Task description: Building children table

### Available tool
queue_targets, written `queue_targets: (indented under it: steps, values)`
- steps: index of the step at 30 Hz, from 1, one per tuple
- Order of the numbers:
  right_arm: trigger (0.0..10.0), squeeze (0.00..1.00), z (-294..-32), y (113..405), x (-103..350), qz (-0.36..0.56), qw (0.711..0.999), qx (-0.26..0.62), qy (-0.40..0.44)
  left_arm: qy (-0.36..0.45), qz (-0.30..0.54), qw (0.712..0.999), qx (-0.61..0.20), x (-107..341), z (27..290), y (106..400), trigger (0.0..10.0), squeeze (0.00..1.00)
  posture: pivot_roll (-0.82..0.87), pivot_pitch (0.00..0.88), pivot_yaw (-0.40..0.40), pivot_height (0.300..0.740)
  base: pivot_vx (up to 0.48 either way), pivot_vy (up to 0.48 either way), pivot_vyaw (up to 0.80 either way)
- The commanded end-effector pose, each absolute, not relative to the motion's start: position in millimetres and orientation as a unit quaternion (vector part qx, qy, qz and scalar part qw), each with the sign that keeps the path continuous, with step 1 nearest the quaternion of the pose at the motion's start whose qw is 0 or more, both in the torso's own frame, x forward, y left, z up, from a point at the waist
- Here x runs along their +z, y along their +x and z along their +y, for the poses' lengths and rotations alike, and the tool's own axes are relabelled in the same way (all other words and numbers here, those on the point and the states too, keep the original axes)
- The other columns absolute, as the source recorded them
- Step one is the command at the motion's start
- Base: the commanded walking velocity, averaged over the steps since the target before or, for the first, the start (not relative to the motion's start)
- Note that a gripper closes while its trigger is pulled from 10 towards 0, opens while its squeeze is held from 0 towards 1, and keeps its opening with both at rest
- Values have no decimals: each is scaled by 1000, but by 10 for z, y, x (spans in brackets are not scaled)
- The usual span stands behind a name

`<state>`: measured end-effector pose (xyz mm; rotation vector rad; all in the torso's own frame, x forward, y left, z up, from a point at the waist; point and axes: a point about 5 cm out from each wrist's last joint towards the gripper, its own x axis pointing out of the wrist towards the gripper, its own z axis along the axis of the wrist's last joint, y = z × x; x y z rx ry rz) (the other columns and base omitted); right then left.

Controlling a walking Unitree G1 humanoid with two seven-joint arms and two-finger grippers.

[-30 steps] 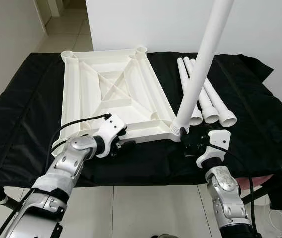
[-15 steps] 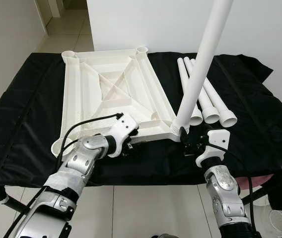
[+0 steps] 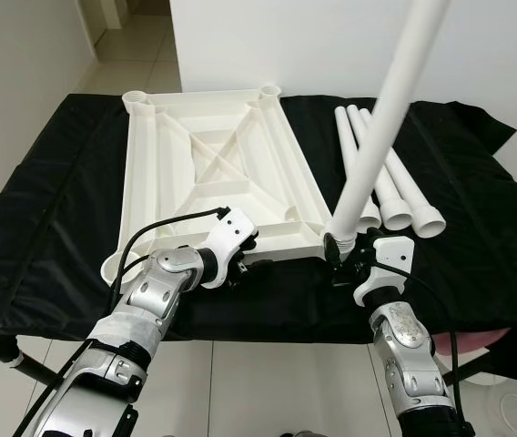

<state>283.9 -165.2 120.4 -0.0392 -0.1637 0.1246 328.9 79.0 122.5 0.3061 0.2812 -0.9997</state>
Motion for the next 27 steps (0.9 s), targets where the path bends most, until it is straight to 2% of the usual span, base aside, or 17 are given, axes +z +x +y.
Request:
queue_targets:
  steps: [1, 7, 8, 9, 10, 13, 15, 16, 18, 19, 20, 21, 22, 27]
  values:
    - [10000, 0, -1646, 2850, 1169, -73, 995, 60, -17, 160, 125, 892, -404, 1231, 846, 3375, 10000, 0, -64, 27, 21, 740, 0, 0, 0]
    - [10000, 0, -1639, 2857, 1171, -74, 995, 59, -17, 178, 124, 888, -407, 1229, 834, 3393, 10000, 0, -69, 28, 25, 740, 0, 0, 0]
    - [10000, 0, -1647, 2858, 1171, -74, 996, 57, -17, 179, 120, 877, -429, 1228, 823, 3352, 4784, 0, -70, 28, 26, 740, 0, 0, 0]
    - [10000, 0, -1648, 2858, 1171, -74, 996, 56, -17, 175, 119, 872, -441, 1228, 819, 3328, 5216, 0, -69, 28, 27, 740, 0, 0, 0]
    - [10000, 0, -1649, 2859, 1170, -74, 996, 55, -16, 172, 118, 867, -453, 1229, 816, 3301, 0, 0, -69, 28, 26, 740, 0, 0, 0]
    - [10000, 0, -1647, 2860, 1169, -74, 996, 55, -16, 176, 117, 858, -468, 1221, 811, 3267, 0, 0, -67, 28, 25, 740, 0, 0, 0]
    - [10000, 0, -1643, 2864, 1169, -74, 996, 57, -17, 186, 117, 839, -498, 1189, 797, 3188, 2863, 0, -64, 28, 24, 740, 0, 0, 0]
    - [10000, 0, -1641, 2867, 1170, -74, 995, 57, -17, 186, 120, 830, -512, 1171, 788, 3150, 3451, 0, -63, 28, 24, 740, 0, 0, 0]
    - [10000, 0, -1641, 2867, 1170, -74, 995, 57, -17, 186, 120, 830, -512, 1171, 788, 3150, 3451, 0, -63, 28, 24, 740, 0, 0, 0]
    - [10000, 0, -1639, 2868, 1170, -74, 995, 58, -17, 185, 120, 823, -523, 1163, 781, 3120, 549, 0, -62, 27, 25, 740, 0, 0, 0]
    - [10000, 0, -1639, 2870, 1170, -74, 995, 58, -17, 191, 122, 818, -528, 1152, 780, 3098, 3137, 0, -62, 29, 25, 740, 0, 0, 0]
    - [10000, 0, -1639, 2870, 1170, -74, 995, 58, -17, 191, 122, 818, -528, 1152, 780, 3098, 3137, 0, -62, 29, 25, 740, 0, 0, 0]
    - [10000, 0, -1640, 2871, 1169, -74, 995, 58, -17, 194, 122, 812, -537, 1143, 778, 3070, 588, 0, -61, 28, 26, 740, 0, 0, 0]
    - [10000, 0, -1640, 2871, 1169, -74, 995, 58, -17, 194, 122, 812, -537, 1143, 778, 3070, 588, 0, -61, 28, 26, 740, 0, 0, 0]
